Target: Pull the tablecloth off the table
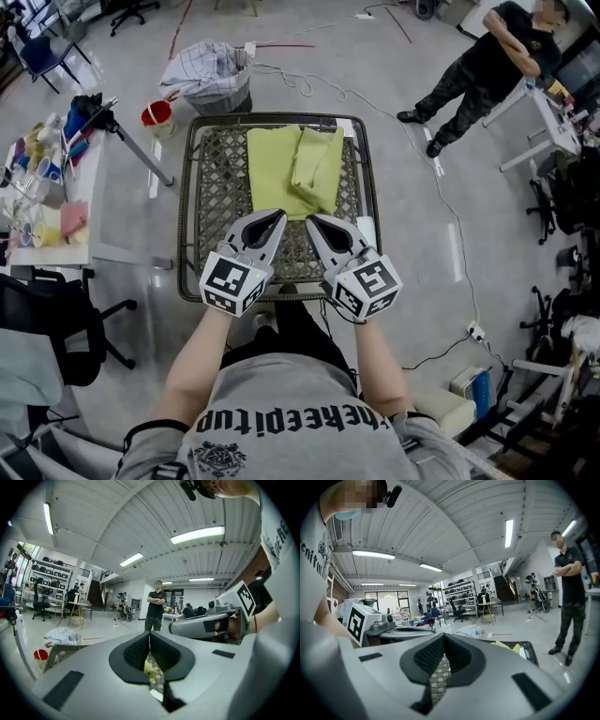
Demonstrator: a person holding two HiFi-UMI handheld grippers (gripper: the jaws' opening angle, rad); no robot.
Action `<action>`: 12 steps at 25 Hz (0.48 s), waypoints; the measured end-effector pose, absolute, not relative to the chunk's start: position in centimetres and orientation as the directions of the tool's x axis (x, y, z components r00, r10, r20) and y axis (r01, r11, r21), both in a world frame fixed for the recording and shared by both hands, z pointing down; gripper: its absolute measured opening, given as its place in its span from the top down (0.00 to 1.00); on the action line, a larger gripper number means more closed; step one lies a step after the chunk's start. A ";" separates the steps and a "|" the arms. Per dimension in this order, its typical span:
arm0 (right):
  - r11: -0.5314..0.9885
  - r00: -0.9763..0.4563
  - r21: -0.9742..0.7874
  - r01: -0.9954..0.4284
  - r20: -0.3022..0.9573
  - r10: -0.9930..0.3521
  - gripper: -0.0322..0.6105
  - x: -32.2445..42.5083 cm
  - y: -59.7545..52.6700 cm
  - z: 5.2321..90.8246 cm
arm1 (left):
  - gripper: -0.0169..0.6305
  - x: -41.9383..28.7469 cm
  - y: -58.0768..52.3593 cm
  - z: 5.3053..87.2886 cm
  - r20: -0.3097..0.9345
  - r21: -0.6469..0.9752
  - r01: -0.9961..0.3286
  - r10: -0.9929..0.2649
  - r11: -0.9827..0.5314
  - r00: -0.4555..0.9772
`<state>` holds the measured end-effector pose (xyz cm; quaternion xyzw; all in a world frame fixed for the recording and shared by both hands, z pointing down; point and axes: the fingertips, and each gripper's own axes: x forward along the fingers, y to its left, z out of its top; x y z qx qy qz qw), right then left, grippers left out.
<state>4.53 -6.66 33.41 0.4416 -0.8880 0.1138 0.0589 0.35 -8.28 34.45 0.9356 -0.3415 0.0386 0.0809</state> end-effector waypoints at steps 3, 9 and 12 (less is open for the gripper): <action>0.590 -0.605 -0.135 -0.796 0.188 -0.773 0.94 4.1 -5.9 32.6 | 0.95 -0.1 -7.5 33.4 0.103 0.128 -0.641 -0.633 -0.757 0.768; 0.594 -0.608 -0.131 -0.794 0.161 -0.778 0.93 3.8 -4.5 31.3 | 0.95 -0.3 -5.8 31.7 0.074 0.108 -0.628 -0.624 -0.771 0.778; 0.594 -0.609 -0.137 -0.793 0.144 -0.780 0.93 3.6 -4.0 30.7 | 0.95 -0.3 -5.2 31.0 0.060 0.096 -0.624 -0.621 -0.776 0.782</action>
